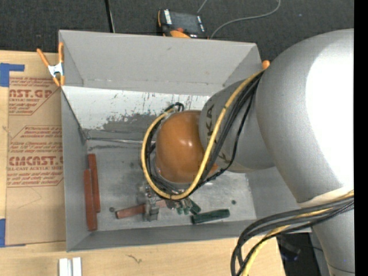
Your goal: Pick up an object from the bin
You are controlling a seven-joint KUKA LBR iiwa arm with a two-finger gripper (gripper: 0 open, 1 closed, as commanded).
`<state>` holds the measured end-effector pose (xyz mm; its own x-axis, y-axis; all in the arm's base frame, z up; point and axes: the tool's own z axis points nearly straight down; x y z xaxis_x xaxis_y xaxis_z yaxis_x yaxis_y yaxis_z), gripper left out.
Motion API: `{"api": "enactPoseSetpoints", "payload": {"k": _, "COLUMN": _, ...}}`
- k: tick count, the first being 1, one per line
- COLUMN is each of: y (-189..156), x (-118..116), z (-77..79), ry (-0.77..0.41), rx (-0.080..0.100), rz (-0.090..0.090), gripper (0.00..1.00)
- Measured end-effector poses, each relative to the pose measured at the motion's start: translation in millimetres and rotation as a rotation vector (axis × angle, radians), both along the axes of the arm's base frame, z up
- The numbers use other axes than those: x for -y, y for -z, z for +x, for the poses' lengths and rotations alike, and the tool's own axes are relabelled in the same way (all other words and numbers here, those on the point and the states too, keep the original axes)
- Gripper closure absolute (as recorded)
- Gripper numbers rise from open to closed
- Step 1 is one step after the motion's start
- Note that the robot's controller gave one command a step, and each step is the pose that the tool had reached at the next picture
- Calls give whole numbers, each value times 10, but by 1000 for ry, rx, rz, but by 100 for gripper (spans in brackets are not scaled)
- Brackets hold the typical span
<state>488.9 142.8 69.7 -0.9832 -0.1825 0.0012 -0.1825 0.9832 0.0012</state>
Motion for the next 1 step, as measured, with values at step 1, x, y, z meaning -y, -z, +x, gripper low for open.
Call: {"api": "enactPoseSetpoints", "payload": {"k": 1, "y": -1311, "x": -73, "z": 185, "ry": -122, "rx": 11, "rz": 2, "gripper": 100}}
